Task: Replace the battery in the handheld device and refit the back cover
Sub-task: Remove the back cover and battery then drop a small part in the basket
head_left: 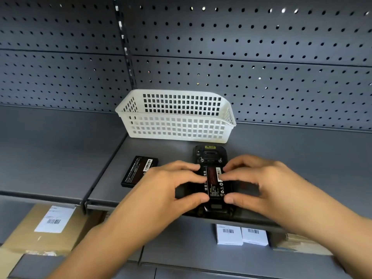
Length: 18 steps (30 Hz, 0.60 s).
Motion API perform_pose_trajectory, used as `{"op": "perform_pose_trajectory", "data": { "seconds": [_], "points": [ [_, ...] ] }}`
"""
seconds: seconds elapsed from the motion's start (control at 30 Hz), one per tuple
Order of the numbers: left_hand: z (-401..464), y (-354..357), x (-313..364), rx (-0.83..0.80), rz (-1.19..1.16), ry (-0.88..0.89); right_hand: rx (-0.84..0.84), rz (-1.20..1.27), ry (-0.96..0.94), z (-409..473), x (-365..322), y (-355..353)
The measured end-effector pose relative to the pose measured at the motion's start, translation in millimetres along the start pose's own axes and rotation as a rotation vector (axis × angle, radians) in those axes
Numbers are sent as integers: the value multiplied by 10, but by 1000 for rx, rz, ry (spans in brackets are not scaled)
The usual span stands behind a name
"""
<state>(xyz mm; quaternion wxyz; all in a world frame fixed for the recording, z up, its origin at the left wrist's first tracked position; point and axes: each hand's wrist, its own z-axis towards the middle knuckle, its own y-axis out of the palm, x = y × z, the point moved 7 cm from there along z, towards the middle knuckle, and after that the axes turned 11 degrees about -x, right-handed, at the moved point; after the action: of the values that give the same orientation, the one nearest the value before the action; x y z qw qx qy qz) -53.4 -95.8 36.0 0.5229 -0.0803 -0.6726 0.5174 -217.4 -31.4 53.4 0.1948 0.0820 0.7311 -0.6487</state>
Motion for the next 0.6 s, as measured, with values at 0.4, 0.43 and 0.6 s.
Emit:
{"op": "perform_pose_trajectory", "data": {
  "seconds": [0.4,0.43,0.6],
  "points": [
    [-51,127,109,26,252,120,226,-448,-216,-123,-241,-13],
    [-61,126,102,39,243,126,247,-440,-210,-130,-229,-11],
    [-117,108,-8,110,53,137,347,-343,-147,-178,-124,30]
  ]
}}
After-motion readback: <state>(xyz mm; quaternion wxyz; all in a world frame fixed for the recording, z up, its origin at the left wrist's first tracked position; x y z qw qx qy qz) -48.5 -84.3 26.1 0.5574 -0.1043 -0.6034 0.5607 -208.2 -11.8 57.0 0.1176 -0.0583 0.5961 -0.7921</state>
